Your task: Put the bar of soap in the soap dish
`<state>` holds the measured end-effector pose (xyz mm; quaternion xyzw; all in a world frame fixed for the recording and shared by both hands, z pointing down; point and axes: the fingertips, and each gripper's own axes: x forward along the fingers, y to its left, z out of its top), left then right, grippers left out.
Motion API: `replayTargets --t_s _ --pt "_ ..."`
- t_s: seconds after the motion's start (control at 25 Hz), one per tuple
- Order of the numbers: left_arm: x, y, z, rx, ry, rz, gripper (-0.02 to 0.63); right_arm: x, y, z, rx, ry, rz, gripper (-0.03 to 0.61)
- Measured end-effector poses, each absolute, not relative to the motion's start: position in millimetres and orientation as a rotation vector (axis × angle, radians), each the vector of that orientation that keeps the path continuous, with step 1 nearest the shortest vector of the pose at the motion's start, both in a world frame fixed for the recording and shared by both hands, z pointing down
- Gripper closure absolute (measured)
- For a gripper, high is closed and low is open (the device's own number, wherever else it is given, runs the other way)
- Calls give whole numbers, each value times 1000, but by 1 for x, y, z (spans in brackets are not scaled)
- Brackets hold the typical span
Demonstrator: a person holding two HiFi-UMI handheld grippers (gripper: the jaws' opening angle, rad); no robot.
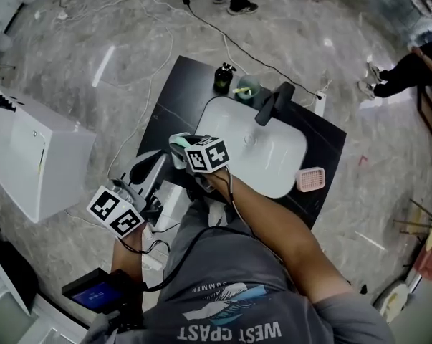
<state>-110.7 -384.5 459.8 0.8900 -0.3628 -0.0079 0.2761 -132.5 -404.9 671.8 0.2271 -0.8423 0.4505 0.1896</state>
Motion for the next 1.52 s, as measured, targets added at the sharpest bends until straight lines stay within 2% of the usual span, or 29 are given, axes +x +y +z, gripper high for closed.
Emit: replayTargets --t_s 0.64,1.04,1.52 --pt "-130 -392 471 2359 -986 -29 606 -130 -399 719 678 -2284 1189 451" --pt "-134 -395 474 2358 -983 -31 606 -145 -399 705 603 -2369 957 451" --pt "-134 -401 461 2424 -966 -62 606 -128 -418 686 683 -2388 915 451"
